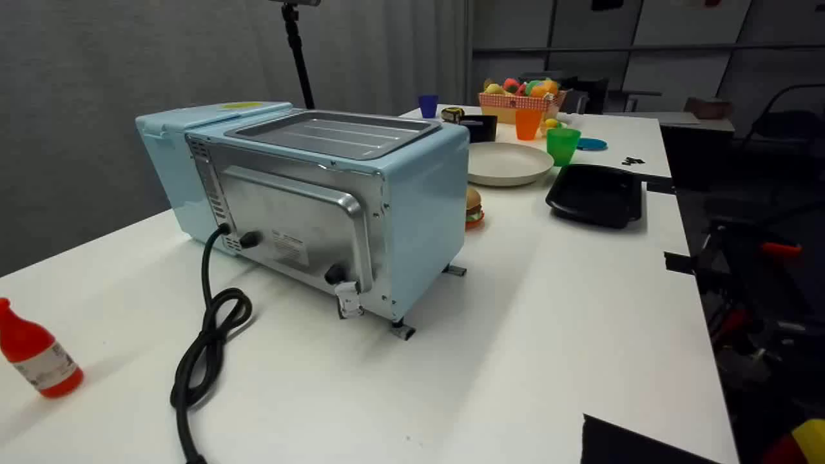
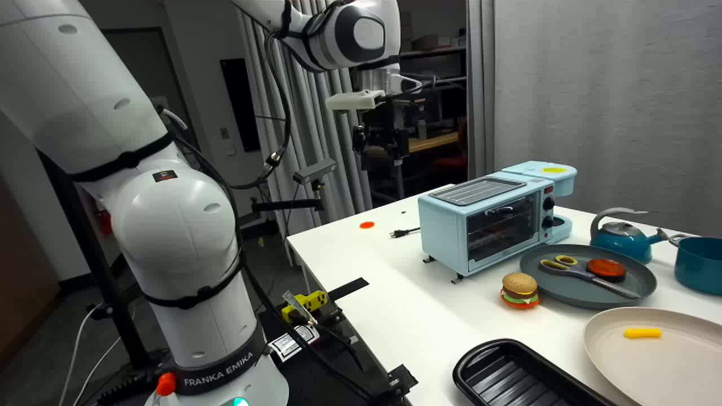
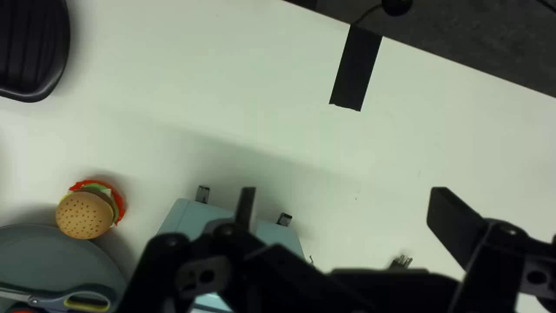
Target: Remove the chip from the plate and put it in the green cup.
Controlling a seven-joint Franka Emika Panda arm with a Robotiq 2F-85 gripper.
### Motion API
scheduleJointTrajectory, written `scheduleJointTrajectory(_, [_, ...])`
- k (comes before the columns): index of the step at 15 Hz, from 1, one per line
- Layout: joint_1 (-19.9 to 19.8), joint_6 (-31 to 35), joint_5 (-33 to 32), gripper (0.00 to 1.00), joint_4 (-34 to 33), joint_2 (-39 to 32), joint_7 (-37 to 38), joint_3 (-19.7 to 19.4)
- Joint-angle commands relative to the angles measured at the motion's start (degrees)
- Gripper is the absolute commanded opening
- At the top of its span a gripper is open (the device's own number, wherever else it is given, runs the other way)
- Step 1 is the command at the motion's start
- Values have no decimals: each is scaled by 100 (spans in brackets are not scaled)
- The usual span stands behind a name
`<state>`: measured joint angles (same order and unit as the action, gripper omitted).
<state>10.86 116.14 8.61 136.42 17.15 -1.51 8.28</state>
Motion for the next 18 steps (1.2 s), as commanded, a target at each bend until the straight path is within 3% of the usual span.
scheduleJointTrajectory(1, [-17, -10, 4, 100, -6, -4, -3, 21])
scheduleJointTrajectory(18, [-153, -29, -89, 100, 0, 28, -32, -107])
